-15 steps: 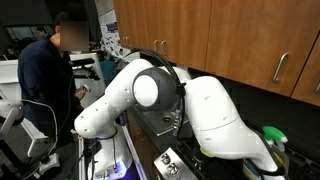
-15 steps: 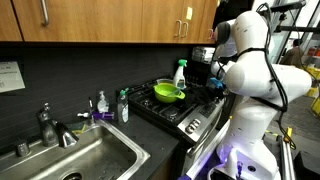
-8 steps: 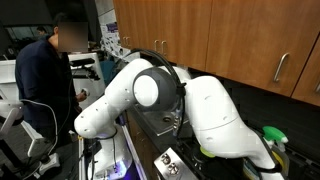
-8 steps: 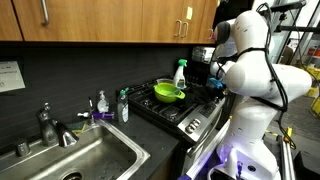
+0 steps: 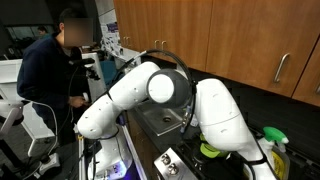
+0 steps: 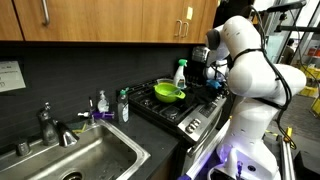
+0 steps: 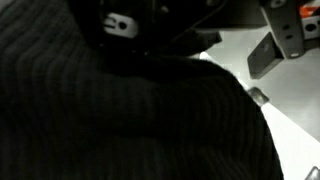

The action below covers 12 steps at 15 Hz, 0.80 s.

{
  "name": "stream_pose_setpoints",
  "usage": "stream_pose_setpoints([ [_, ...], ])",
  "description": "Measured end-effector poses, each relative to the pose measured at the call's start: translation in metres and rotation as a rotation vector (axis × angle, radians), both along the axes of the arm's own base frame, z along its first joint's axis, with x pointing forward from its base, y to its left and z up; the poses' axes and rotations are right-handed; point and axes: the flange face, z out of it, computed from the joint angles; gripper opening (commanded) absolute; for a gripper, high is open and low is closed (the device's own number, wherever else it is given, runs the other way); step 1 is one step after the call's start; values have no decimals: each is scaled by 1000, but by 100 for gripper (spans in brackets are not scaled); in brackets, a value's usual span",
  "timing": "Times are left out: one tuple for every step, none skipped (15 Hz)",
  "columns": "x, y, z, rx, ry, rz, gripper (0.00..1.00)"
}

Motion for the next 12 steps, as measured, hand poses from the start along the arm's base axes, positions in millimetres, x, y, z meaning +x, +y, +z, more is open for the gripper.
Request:
stream_pose_setpoints([
  [0,-6,4,-32,38,9,100],
  [-2,-11,8,-62,79,18,100],
  [-3,-16,12,-89,118,26,100],
  [-4,-18,17,-111,154,35,100],
  [-4,-20,21,-128,182,45,100],
  [-2,-20,25,-139,202,52,100],
  [-1,-20,29,-143,216,56,100],
  [0,-20,32,-143,227,56,100],
  [1,-19,35,-139,237,55,100],
  [2,-19,36,-138,238,55,100],
  [2,-19,35,-137,237,56,100],
  [2,-19,34,-136,236,56,100],
])
